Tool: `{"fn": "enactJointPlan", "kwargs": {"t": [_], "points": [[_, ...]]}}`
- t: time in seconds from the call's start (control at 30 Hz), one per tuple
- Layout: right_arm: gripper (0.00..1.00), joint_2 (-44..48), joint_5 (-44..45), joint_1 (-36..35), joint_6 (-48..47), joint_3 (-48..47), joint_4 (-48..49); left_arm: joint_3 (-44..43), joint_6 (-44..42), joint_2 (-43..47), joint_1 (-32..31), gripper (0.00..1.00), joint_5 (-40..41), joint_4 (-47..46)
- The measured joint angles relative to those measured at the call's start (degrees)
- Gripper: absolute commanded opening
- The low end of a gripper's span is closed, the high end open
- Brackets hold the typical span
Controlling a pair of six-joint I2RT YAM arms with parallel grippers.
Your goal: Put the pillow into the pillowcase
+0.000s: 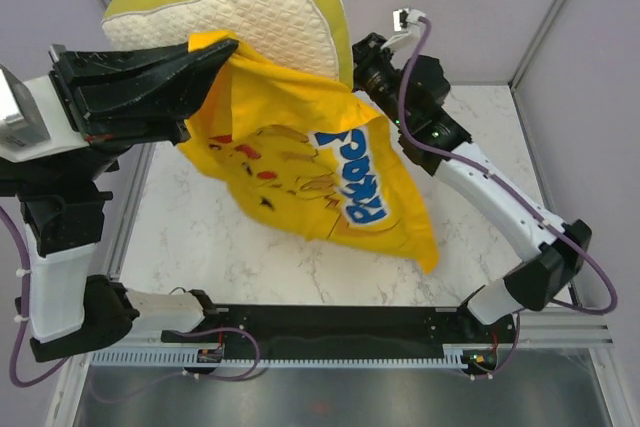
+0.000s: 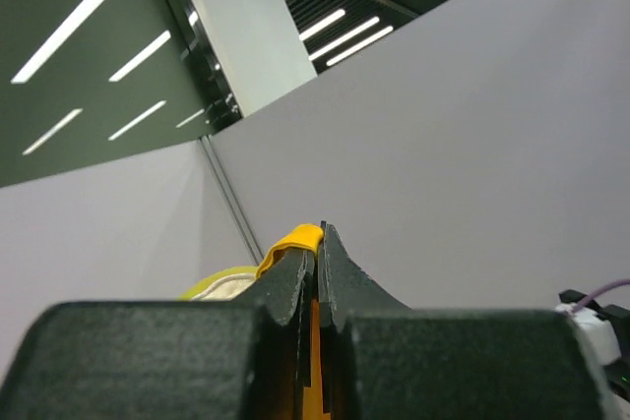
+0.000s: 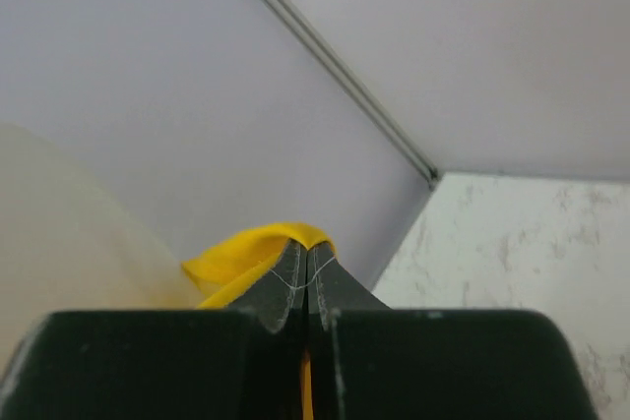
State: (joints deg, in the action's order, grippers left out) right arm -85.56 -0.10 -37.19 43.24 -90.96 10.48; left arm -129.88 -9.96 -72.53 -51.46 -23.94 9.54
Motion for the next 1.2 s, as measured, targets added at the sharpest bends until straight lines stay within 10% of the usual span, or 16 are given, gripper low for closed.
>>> {"fn": "enactJointPlan", "kwargs": {"t": [0.3, 0.67, 0.83, 1.2], "points": [[0.00, -14.7, -7.9, 4.9, 1.4, -28.5, -17.4, 31.0, -1.0, 10.8, 0.0, 0.02, 0.5, -6.6], [0.00, 2.0, -5.6, 9.5, 4.0, -5.8, -1.9, -0.6, -2.4, -2.7, 0.2, 0.02, 0.7, 2.7], [0.00, -4.7, -7.2, 9.3, 5.6, -5.6, -0.9, 3.2, -3.9, 2.5, 0.2, 0.02, 1.4, 2.0], [0.00, -18.3, -9.2, 13.2, 1.6, -47.0, -24.3, 28.9, -11.2, 12.1, 0.1, 0.02, 6.0, -5.9]]}}
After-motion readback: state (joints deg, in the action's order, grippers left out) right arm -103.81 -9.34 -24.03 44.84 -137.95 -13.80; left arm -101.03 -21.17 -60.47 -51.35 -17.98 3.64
